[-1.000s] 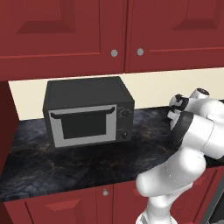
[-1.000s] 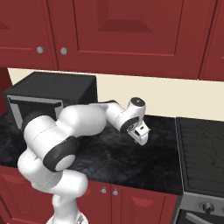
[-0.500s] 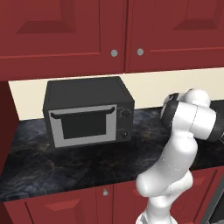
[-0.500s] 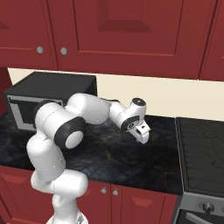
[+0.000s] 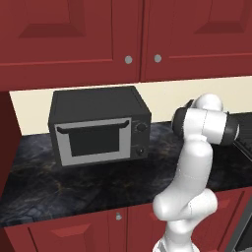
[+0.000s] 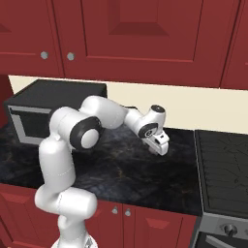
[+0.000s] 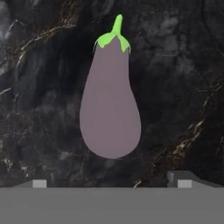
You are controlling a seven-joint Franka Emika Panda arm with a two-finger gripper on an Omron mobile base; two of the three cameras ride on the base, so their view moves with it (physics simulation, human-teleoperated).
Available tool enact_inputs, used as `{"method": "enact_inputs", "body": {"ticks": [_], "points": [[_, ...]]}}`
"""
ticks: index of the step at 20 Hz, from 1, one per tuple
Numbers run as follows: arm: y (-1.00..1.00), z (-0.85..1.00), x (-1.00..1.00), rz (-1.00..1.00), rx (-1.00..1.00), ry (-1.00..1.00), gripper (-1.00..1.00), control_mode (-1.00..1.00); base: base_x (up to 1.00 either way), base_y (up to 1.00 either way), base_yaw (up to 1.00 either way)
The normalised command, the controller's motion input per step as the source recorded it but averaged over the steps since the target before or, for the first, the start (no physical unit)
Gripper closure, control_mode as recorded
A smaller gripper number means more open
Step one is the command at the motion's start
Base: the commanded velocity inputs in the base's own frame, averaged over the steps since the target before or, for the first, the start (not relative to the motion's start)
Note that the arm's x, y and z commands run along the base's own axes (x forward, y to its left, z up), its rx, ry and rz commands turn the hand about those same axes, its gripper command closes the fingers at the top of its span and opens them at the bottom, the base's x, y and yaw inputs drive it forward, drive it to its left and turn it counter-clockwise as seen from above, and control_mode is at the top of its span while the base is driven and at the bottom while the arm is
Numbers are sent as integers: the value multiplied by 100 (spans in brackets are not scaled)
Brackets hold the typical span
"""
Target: Place the eggplant in the correct fridge rack based on whether it is a fruit or vegetable. Finally, close the fridge door.
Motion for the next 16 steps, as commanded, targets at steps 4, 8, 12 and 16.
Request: {"method": "enact_inputs", "body": {"ticks": [4, 8, 12, 16], "points": [[-10, -42, 14, 0, 0, 6, -100, -100, 0, 0, 0], [-14, -49, 6, 0, 0, 4, -100, -100, 0, 0, 0], [-6, -30, 26, 0, 0, 0, -100, -100, 0, 0, 0], [-9, -8, 19, 0, 0, 0, -100, -100, 0, 0, 0]]}}
